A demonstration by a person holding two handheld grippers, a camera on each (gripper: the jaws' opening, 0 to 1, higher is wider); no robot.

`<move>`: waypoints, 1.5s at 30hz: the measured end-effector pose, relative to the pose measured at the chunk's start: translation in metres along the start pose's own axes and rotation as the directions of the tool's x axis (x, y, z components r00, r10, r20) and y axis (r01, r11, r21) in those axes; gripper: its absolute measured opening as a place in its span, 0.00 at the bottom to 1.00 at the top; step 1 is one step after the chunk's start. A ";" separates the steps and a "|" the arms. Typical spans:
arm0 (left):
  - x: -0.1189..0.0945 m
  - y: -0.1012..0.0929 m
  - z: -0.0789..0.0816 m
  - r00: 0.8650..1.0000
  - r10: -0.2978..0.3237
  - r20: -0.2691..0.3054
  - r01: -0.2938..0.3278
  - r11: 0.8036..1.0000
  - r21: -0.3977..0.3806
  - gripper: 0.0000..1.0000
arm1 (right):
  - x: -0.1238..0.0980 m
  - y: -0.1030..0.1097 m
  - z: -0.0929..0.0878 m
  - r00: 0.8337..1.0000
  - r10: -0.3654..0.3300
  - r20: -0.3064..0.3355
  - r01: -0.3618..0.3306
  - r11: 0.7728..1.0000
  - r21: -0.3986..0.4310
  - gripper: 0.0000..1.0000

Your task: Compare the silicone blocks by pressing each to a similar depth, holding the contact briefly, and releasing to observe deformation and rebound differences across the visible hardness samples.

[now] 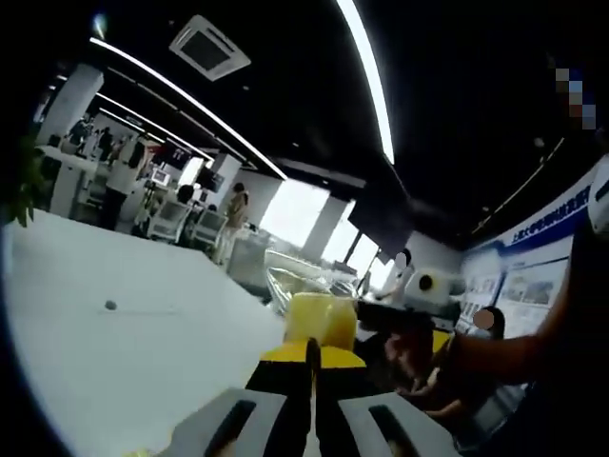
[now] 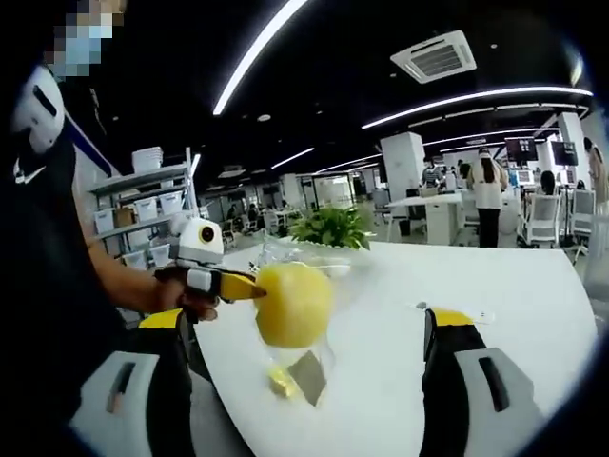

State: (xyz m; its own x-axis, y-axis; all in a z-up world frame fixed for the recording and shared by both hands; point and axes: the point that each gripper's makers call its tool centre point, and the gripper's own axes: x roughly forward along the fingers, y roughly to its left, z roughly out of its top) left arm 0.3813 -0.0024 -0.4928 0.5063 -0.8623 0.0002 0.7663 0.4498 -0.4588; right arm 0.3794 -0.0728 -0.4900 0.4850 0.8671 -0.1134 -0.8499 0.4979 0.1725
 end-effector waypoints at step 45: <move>-0.003 -0.039 0.014 0.997 -0.078 0.019 0.078 0.997 0.013 0.00 | 0.013 0.030 0.022 0.980 0.198 0.028 -0.200 0.978 0.061 0.44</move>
State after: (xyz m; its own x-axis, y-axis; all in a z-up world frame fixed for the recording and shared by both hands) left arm 0.3555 -0.0143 -0.4627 0.4525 -0.8902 0.0531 0.8083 0.3843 -0.4460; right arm 0.3645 -0.0460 -0.4651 0.3124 0.9486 -0.0499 -0.9153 0.3146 0.2514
